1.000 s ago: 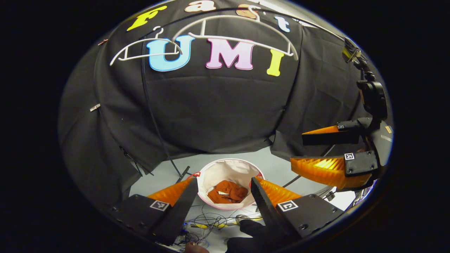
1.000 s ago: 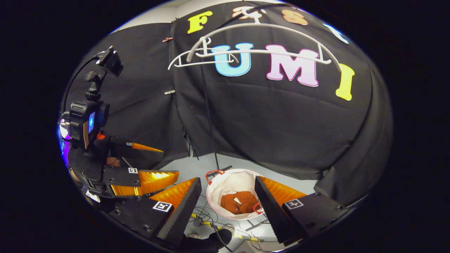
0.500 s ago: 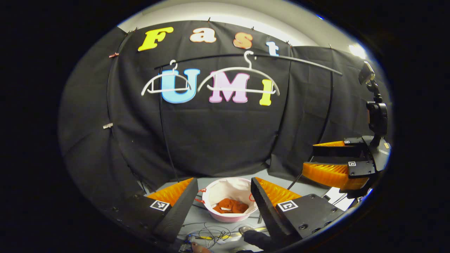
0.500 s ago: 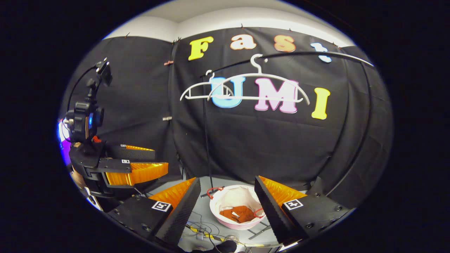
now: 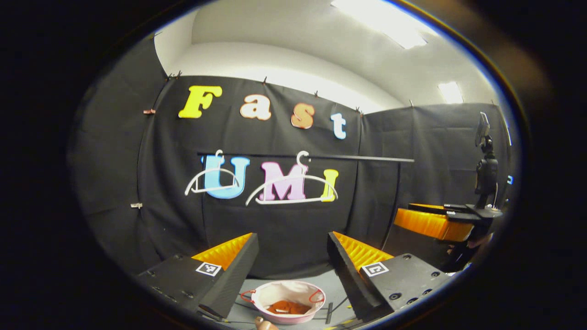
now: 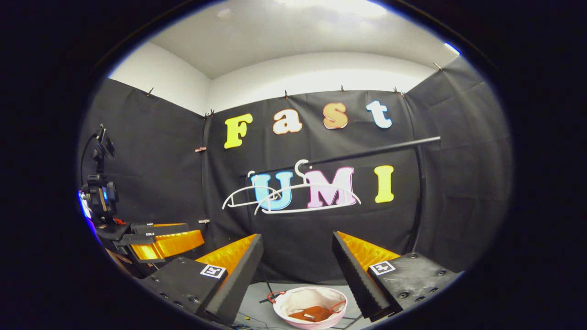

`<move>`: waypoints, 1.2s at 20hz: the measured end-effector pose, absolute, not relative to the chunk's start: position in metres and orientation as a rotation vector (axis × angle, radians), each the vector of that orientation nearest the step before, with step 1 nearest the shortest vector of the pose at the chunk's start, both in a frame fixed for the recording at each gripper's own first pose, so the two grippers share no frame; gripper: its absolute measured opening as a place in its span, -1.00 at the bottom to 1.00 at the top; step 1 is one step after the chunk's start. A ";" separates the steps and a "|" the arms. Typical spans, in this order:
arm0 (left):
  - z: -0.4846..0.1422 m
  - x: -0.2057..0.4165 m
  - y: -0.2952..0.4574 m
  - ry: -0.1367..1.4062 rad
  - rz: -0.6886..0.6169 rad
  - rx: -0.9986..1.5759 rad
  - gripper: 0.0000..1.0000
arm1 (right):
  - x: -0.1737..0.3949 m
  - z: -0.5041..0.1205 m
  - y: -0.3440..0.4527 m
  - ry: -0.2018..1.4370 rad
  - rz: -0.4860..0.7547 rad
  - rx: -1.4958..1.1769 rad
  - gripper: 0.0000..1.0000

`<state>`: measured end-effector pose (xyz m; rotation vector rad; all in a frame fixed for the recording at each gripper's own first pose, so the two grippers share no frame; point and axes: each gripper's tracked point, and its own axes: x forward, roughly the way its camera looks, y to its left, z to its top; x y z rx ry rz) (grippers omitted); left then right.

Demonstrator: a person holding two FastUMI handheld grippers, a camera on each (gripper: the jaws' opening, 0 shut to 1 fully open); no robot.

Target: Grasp the clothes on the hanger with both hands and then place them into the laundry hamper below.

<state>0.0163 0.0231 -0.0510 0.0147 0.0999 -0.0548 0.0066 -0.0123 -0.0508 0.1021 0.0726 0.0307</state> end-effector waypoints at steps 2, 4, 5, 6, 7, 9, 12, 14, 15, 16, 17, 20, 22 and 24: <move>-0.027 0.013 0.020 0.033 -0.032 0.032 0.84 | 0.008 -0.032 -0.015 0.022 0.039 0.112 0.98; -0.013 0.017 0.011 -0.012 -0.016 0.044 0.88 | 0.012 -0.026 -0.020 -0.008 0.052 0.100 1.00; -0.007 0.019 0.003 -0.030 -0.013 0.050 0.91 | 0.011 -0.023 -0.020 -0.017 0.066 0.102 0.95; -0.002 0.020 -0.004 -0.047 -0.008 0.057 0.83 | 0.010 -0.019 -0.022 -0.022 0.079 0.112 0.94; 0.001 0.020 -0.010 -0.060 0.000 0.062 0.84 | 0.009 -0.013 -0.025 -0.036 0.089 0.121 0.94; 0.002 0.018 -0.023 -0.078 0.012 0.054 0.90 | 0.009 -0.009 -0.029 -0.046 0.117 0.138 1.00; -0.002 0.017 -0.033 -0.061 0.034 0.042 0.90 | 0.012 -0.007 -0.039 -0.049 0.134 0.159 0.95; -0.006 0.018 -0.035 -0.048 0.055 0.053 0.90 | 0.011 -0.003 -0.046 -0.065 0.142 0.185 1.00; -0.009 0.018 -0.038 -0.043 0.062 0.057 0.83 | 0.009 -0.003 -0.050 -0.071 0.143 0.190 1.00; -0.010 0.019 -0.041 -0.039 0.068 0.059 0.89 | 0.010 -0.003 -0.055 -0.077 0.140 0.194 1.00; -0.012 0.018 -0.044 -0.032 0.073 0.056 0.90 | 0.010 -0.004 -0.057 -0.075 0.140 0.198 1.00; -0.012 0.021 -0.054 -0.035 0.066 0.045 0.90 | 0.008 -0.006 -0.069 -0.075 0.132 0.209 1.00; -0.015 0.024 -0.056 -0.025 0.068 0.048 0.89 | 0.007 -0.010 -0.077 -0.070 0.121 0.216 0.94; -0.016 0.025 -0.059 -0.023 0.071 0.054 0.90 | 0.006 -0.010 -0.083 -0.072 0.114 0.224 1.00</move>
